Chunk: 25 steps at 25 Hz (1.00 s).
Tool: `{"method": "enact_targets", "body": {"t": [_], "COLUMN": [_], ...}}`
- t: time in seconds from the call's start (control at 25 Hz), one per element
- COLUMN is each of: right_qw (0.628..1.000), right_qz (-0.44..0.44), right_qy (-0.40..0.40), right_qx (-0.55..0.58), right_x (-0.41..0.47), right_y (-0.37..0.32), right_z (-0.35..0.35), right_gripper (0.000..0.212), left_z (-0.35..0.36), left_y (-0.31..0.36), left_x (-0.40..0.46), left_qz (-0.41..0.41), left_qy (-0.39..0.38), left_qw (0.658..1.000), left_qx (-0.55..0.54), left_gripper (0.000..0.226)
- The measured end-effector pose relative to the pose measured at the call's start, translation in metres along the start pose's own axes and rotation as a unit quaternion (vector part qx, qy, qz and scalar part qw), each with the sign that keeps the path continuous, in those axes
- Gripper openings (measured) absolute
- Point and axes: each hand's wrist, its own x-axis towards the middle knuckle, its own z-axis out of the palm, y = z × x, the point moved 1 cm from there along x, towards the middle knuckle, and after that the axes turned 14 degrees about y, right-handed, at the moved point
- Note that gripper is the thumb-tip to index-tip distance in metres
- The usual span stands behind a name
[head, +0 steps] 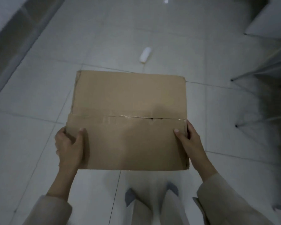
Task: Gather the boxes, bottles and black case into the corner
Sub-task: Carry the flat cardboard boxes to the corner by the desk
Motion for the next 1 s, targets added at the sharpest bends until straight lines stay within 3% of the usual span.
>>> {"method": "enact_targets", "body": {"t": [0.24, 0.52, 0.68, 0.84, 1.0], "right_qw": [0.98, 0.925, 0.882, 0.817, 0.766], "right_qz": [0.031, 0.085, 0.129, 0.181, 0.212], "right_qy": [0.191, 0.362, 0.44, 0.527, 0.579], "right_qx": [0.044, 0.073, 0.109, 0.151, 0.182], "right_x": [-0.061, -0.21, -0.326, -0.434, -0.499], "right_y": [0.047, 0.145, 0.2, 0.254, 0.304], "right_z": [-0.194, -0.385, -0.456, -0.505, -0.534], "right_gripper": [0.047, 0.051, 0.048, 0.053, 0.053], "left_z": [0.061, 0.079, 0.064, 0.044, 0.046], "left_y": [0.084, 0.101, 0.085, 0.065, 0.047], "left_x": [-0.158, -0.381, -0.497, -0.607, -0.693], "left_qz": [0.09, 0.202, 0.258, 0.313, 0.358], "left_qy": [-0.167, -0.313, -0.393, -0.476, -0.528], "left_qw": [0.981, 0.928, 0.883, 0.821, 0.767], "left_qx": [-0.028, -0.023, 0.006, 0.039, 0.073], "left_gripper": [0.073, 0.059, 0.067, 0.053, 0.072]}}
